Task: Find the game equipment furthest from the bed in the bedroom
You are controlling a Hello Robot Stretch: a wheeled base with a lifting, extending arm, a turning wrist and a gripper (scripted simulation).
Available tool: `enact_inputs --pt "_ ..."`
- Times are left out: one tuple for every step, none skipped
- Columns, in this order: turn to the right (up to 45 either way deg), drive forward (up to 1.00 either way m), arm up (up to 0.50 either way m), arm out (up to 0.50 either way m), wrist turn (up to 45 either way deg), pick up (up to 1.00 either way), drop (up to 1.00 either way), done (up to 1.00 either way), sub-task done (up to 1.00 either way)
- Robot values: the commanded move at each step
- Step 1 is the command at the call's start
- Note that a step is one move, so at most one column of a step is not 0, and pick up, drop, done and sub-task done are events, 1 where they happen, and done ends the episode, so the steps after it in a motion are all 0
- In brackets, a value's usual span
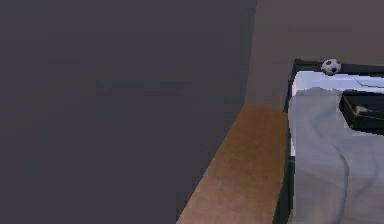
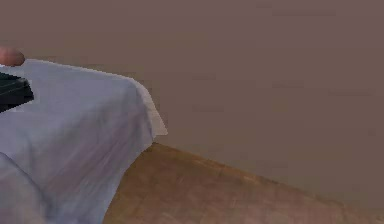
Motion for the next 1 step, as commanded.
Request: enact_inputs --pt "3.0 0.00 0.00 0.00 0.0 0.00 0.00 0.00 0.00"
